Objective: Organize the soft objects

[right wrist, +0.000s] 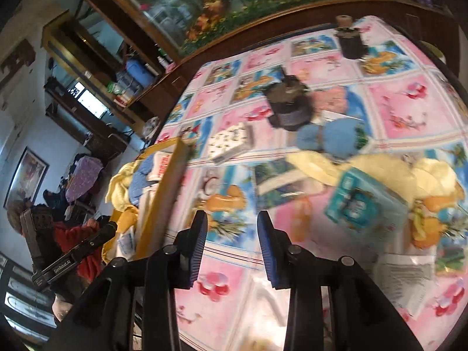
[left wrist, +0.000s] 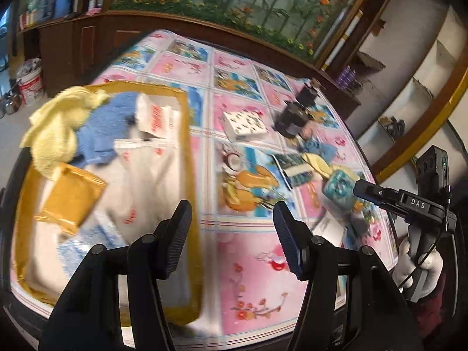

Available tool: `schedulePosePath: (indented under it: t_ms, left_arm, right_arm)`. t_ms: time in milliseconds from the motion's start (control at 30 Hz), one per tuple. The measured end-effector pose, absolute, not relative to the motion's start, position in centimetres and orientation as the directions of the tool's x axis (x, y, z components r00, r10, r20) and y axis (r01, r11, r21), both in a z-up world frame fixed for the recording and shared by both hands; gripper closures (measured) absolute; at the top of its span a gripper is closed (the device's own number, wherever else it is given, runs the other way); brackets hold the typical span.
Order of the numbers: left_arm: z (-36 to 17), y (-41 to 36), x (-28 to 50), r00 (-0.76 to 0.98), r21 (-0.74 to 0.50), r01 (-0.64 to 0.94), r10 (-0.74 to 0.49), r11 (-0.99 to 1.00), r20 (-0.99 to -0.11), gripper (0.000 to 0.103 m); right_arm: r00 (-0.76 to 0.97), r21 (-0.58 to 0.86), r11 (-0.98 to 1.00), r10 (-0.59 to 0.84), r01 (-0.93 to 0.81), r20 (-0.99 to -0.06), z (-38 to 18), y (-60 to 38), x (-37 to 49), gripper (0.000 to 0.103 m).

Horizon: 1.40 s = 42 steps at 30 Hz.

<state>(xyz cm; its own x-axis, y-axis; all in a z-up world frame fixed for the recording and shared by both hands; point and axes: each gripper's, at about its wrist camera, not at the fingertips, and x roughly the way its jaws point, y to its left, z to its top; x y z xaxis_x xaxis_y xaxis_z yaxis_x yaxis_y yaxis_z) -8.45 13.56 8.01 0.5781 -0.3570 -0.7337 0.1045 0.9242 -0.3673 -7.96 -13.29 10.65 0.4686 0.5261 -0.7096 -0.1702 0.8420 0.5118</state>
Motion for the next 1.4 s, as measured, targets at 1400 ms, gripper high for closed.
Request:
schedulePosePath:
  t_ms: [1400]
  left_arm:
    - [5.6,2.7,-10.4,0.448,-0.299,0.362,-0.446,0.883,-0.775,0.045]
  right_arm:
    - [0.441,-0.077,0.912,0.120,-0.403,-0.889,5.4,-10.4,-4.1,0.033]
